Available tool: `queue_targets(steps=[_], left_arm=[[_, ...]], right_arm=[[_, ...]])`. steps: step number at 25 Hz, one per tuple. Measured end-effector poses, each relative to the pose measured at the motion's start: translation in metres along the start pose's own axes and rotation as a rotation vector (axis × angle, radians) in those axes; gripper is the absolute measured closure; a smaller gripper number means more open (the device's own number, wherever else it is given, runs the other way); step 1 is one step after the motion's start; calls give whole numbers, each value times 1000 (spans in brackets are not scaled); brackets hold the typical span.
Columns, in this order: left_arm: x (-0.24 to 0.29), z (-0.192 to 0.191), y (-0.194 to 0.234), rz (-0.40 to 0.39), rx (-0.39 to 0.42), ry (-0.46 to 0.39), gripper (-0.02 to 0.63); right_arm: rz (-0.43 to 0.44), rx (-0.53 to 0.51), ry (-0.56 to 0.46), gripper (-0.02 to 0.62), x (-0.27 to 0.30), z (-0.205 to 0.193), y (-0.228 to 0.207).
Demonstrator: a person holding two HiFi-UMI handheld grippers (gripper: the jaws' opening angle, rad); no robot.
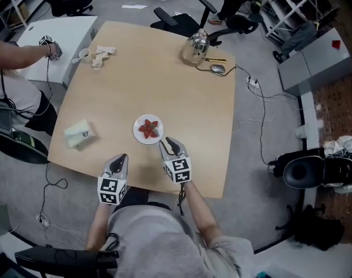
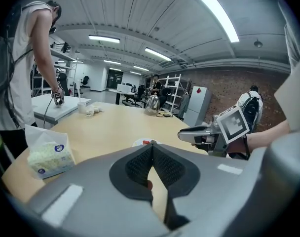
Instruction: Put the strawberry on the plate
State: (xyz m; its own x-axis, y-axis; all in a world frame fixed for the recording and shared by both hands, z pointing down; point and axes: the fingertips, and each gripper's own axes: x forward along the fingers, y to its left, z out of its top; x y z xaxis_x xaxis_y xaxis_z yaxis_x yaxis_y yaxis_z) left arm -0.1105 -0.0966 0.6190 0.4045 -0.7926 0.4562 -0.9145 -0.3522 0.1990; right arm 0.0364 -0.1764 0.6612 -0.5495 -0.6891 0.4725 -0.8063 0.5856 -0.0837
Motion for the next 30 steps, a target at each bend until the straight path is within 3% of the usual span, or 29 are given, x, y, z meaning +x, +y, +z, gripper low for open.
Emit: queue_targets(steps=[9,30], left_arm=[[-19,15,-26,-54,68,-53,586],[-92,25,-80,-116,136,-162,586]], right_arm=[[-75,9,-101,580,-57,19,4],[-212,104,-258,588,-195,29,29]])
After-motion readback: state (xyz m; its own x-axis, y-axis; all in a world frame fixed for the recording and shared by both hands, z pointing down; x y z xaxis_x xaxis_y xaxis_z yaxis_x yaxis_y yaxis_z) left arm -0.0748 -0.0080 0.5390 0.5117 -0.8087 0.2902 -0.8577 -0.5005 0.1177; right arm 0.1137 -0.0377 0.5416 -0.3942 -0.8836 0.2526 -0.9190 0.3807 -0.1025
